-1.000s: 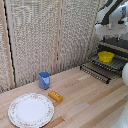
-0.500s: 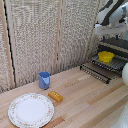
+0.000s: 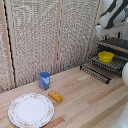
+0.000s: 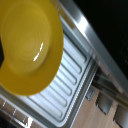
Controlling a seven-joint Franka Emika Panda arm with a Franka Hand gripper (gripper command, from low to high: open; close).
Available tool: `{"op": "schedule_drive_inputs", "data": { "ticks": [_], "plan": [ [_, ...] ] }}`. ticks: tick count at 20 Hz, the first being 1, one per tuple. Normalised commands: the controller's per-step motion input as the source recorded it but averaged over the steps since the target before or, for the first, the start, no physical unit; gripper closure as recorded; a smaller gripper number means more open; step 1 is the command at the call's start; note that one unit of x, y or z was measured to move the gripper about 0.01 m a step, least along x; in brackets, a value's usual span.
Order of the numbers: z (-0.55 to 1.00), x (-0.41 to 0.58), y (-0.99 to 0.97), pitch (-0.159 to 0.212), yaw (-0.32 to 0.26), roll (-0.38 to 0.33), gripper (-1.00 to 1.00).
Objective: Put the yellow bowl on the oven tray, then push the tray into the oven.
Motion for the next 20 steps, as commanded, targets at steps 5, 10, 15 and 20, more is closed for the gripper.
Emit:
{"op": "schedule_drive_inputs", "data": {
  "ticks": [5,10,15,20],
  "plan": [
    [-0.01,0.322,0.55,0.050,0.055,-0.258,-1.00],
    [0.11,0.285,0.79,0.036,0.009,-0.135,-1.00],
    [0.00,0.079,0.81,0.130,0.013,-0.156,-1.00],
    [-0.11,-0.053,0.56,0.264,0.070,-0.215,-1.00]
  ]
}}
